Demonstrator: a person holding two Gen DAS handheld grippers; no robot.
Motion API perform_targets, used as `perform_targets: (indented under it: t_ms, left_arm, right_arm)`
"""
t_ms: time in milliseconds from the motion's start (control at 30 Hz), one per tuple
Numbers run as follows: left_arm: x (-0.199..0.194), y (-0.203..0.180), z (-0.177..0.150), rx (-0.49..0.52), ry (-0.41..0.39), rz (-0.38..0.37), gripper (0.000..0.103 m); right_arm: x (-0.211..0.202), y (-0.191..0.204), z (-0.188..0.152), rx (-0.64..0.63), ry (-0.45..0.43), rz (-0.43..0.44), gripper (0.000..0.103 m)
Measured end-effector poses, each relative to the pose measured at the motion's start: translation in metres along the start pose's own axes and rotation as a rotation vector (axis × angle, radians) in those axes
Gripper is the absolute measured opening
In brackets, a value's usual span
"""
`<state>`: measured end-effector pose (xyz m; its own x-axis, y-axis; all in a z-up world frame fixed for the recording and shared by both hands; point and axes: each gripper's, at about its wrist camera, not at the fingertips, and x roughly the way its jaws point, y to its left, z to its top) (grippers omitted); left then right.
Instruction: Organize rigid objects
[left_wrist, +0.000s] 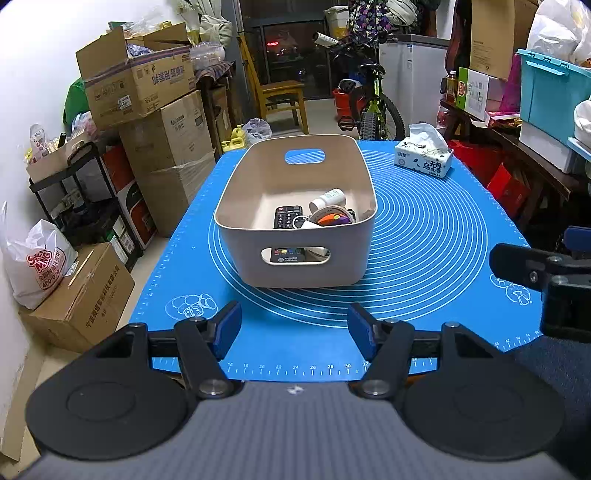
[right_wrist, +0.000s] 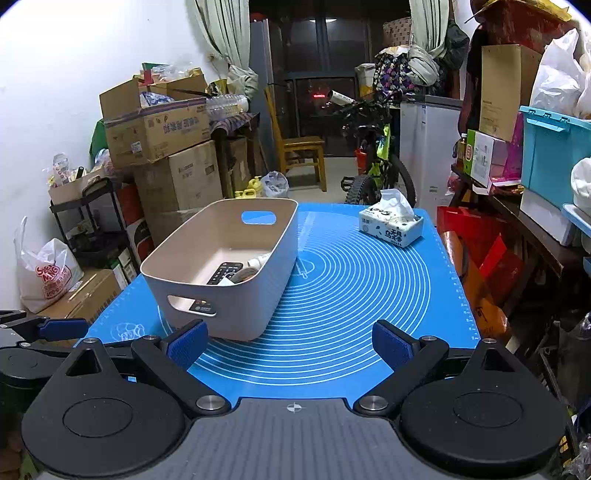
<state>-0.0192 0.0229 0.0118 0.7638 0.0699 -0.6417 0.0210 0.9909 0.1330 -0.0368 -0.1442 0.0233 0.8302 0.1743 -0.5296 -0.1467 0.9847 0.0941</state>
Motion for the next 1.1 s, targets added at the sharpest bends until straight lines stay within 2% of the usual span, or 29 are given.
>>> perform_targets:
  t_ms: [1100]
  left_arm:
    - [0.0006, -0.0006, 0.0001, -0.007, 0.002, -0.001, 0.064]
  right_arm:
    - [0.0031, 0.0004, -0.0008, 0.012, 0.009, -0.006, 0.096]
